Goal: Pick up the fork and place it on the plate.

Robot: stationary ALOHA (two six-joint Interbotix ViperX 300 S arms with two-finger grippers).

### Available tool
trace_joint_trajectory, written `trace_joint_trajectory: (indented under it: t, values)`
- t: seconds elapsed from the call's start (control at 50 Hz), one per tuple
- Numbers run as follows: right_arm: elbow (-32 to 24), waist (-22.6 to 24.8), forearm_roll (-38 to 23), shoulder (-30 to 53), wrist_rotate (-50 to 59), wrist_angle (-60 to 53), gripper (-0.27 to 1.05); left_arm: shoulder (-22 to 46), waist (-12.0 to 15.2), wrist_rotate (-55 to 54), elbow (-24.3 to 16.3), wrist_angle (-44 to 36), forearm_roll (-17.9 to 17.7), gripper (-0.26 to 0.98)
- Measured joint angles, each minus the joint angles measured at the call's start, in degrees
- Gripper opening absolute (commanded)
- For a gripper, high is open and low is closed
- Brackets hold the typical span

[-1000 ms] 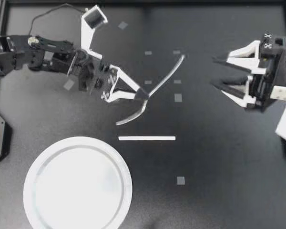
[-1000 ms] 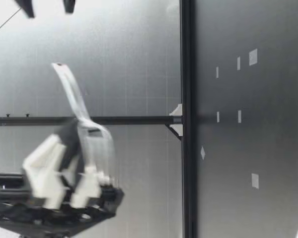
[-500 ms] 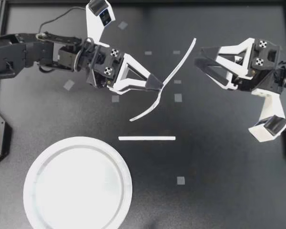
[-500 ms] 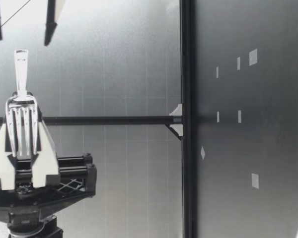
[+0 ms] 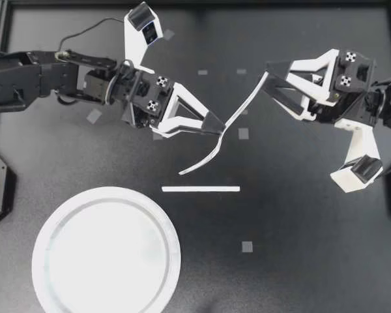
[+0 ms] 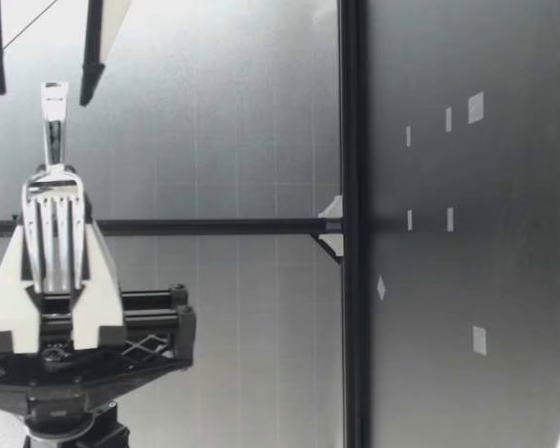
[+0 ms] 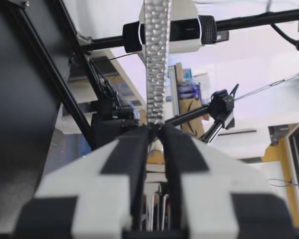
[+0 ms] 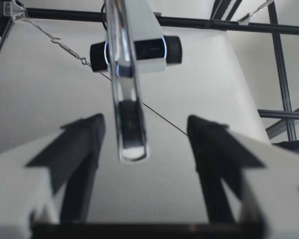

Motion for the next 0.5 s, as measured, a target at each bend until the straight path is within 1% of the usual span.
trace_joint_trajectory:
  t: [0.12, 0.26, 0.36, 0.42, 0.5]
  values:
    - [0.18, 0.18, 0.0, 0.26, -0.09, -0.44, 0.44, 0.09, 0.0, 0.35, 0.0, 0.09, 0.0, 0.11]
    - [0.62, 0.26, 0.0, 0.35, -0.18, -0.53, 0.2, 0.09, 0.0, 0.79, 0.0, 0.0, 0.0, 0.11]
    - [0.88, 0.26, -0.09, 0.44, -0.18, -0.53, 0.07, 0.09, 0.0, 1.49, 0.0, 0.09, 0.0, 0.11]
    - [0.97, 0.26, -0.09, 0.44, -0.09, -0.53, 0.03, 0.09, 0.0, 1.93, 0.0, 0.09, 0.0, 0.11]
    - [1.14, 0.26, -0.09, 0.53, -0.09, -0.53, 0.02, 0.0, 0.0, 2.46, 0.0, 0.09, 0.09, 0.12]
